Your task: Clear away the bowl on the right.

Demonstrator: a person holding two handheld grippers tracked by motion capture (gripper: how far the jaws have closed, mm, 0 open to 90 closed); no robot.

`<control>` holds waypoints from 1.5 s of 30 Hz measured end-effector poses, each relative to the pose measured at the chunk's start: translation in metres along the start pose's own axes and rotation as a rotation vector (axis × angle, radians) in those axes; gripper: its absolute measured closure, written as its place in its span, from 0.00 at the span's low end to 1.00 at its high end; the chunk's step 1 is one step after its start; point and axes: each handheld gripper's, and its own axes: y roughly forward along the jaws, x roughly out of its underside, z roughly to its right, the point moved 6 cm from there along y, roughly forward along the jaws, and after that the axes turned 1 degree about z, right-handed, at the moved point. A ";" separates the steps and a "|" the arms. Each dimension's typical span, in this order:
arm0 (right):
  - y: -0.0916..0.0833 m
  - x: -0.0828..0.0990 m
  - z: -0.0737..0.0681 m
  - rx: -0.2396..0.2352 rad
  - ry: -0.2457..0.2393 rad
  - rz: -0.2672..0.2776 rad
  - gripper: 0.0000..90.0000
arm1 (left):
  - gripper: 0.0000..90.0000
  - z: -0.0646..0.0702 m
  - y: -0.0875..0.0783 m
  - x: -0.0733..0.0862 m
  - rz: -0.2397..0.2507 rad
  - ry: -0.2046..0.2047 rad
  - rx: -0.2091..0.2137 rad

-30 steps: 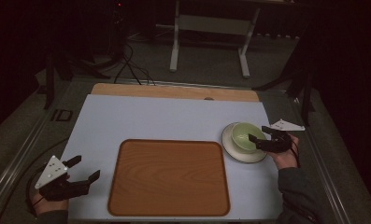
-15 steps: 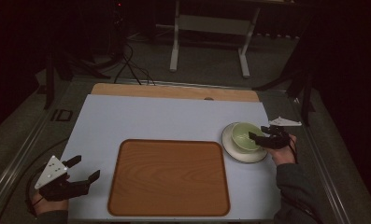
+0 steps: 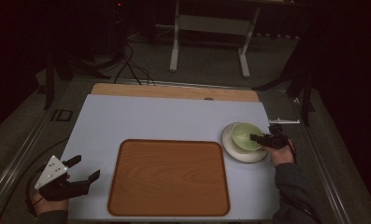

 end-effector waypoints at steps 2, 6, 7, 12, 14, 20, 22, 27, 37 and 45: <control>0.000 0.001 0.000 -0.006 0.011 -0.010 0.71 | 0.17 0.000 0.000 0.000 -0.001 0.001 -0.001; 0.001 0.001 0.001 -0.018 0.034 -0.064 0.79 | 0.17 0.000 -0.001 0.000 0.003 -0.002 -0.003; 0.001 0.001 0.001 -0.017 0.032 -0.071 0.80 | 0.17 0.000 -0.001 0.000 0.003 -0.002 -0.003; 0.002 0.002 0.000 -0.038 0.047 -0.101 0.85 | 0.17 0.000 -0.001 0.000 0.003 -0.001 -0.004; 0.002 0.001 -0.001 -0.031 0.050 -0.113 0.87 | 0.17 -0.001 -0.001 0.000 0.003 -0.001 -0.005; 0.001 0.001 -0.004 -0.016 0.062 -0.108 0.92 | 0.17 -0.001 -0.001 0.000 0.005 -0.005 -0.010; 0.001 0.001 -0.005 -0.017 0.055 -0.105 0.92 | 0.17 -0.001 -0.001 0.000 0.005 -0.005 -0.011; -0.002 0.000 -0.006 -0.025 0.055 -0.098 0.92 | 0.17 -0.002 -0.001 0.000 0.006 -0.006 -0.013; -0.008 -0.004 -0.011 -0.027 0.039 -0.075 0.92 | 0.17 -0.002 -0.001 0.000 0.007 -0.008 -0.016; -0.011 -0.002 -0.013 -0.013 0.037 -0.058 0.92 | 0.17 -0.002 -0.002 0.000 0.009 -0.007 -0.019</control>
